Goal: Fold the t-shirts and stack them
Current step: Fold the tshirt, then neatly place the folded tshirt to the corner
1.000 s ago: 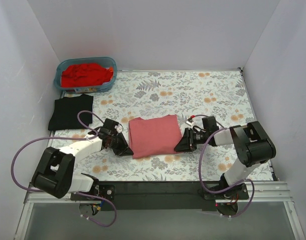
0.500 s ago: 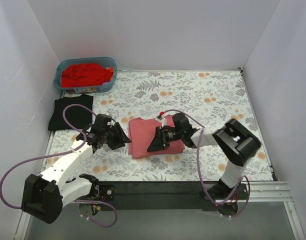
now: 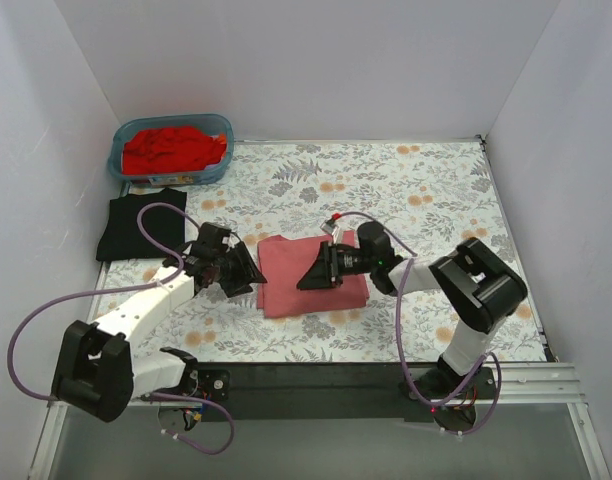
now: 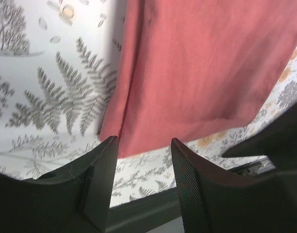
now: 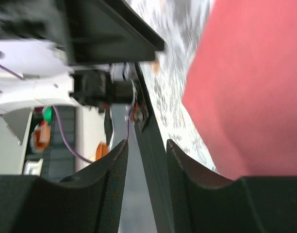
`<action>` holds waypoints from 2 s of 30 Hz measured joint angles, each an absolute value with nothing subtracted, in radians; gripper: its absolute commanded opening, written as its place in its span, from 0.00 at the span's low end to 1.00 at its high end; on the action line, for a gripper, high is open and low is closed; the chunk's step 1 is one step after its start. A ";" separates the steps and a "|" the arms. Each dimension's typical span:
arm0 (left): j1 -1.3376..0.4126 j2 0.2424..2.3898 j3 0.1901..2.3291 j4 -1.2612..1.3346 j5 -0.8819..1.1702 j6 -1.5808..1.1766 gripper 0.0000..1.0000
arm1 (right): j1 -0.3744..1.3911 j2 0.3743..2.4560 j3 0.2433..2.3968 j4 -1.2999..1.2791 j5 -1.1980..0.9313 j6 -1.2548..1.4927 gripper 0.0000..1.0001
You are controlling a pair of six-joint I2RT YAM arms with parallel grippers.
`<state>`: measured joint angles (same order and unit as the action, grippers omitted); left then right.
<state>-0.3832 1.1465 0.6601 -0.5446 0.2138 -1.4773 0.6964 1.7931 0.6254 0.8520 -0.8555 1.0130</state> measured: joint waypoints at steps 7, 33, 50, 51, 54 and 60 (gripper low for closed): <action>-0.364 1.396 0.827 -0.429 0.213 -1.454 0.38 | 0.452 1.718 0.715 0.797 -0.856 0.949 0.45; -0.279 1.637 1.097 -0.383 0.112 -1.310 0.57 | 0.188 1.773 0.819 0.516 -0.838 0.759 0.47; -0.247 1.073 0.613 -0.485 0.035 -1.357 0.76 | 0.939 1.613 1.115 -0.246 -0.157 0.331 0.57; -0.233 1.081 0.597 -0.486 0.047 -1.362 0.76 | 0.974 1.647 1.148 -0.259 -0.131 0.317 0.56; -0.191 1.093 0.569 -0.485 0.068 -1.369 0.76 | 1.067 1.753 1.250 -0.305 -0.059 0.278 0.56; -0.130 1.098 0.564 -0.471 0.071 -1.371 0.77 | 1.188 1.920 1.401 -0.383 0.033 0.212 0.52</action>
